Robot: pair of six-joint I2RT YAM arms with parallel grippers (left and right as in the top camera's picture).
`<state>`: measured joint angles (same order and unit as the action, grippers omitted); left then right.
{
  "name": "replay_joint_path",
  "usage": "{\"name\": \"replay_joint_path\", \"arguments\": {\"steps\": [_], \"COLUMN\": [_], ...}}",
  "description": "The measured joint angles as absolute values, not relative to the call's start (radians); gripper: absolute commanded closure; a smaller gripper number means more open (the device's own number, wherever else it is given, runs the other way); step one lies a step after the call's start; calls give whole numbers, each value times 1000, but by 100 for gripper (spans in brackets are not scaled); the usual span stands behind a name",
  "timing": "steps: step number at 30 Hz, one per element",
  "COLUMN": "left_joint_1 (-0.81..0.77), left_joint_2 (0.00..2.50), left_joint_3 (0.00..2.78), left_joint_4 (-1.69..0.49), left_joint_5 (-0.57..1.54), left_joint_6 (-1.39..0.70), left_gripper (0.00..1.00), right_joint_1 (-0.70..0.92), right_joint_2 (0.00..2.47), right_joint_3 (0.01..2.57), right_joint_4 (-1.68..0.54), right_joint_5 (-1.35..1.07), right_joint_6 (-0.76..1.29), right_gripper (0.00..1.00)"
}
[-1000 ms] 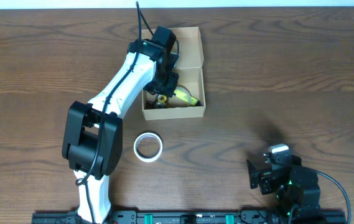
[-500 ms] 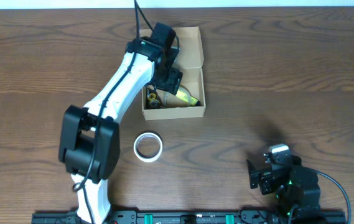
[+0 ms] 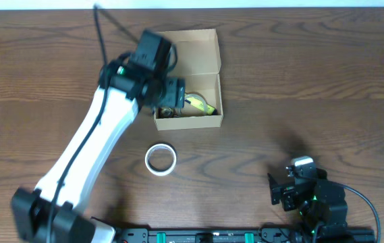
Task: Pack container
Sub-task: 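Open the left gripper and move it to the white masking tape roll, then grasp the rim of the white masking tape roll with the left gripper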
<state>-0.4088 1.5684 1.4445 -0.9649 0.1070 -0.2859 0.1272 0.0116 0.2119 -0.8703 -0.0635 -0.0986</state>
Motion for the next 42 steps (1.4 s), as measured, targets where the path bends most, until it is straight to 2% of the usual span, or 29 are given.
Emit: {"name": "replay_joint_path", "arguments": {"steps": [8,13,19,25,42], "left_joint_1": [-410,-446,-524,-540,-541], "left_joint_2": [1306,1240,1240,1240,1425], "left_joint_3": [1107,978,883,848,838], "left_joint_4": [-883,-855,-852,-850,-854], "left_joint_5": [89,60,13,-6,35], "left_joint_6": [-523,-709,-979,-1155,-1360], "left_gripper": [16,15,11,11,14], "right_joint_1": [127,127,127,127,127], "right_joint_2": [12,12,12,12,12], "right_joint_3": [212,212,212,212,212], "right_joint_4": [-870,-870,-870,-870,-870], "right_joint_5": [-64,-64,-63,-63,-63], "right_joint_6": [-99,-99,-99,-99,-99], "right_gripper": [1,1,1,1,1]}}
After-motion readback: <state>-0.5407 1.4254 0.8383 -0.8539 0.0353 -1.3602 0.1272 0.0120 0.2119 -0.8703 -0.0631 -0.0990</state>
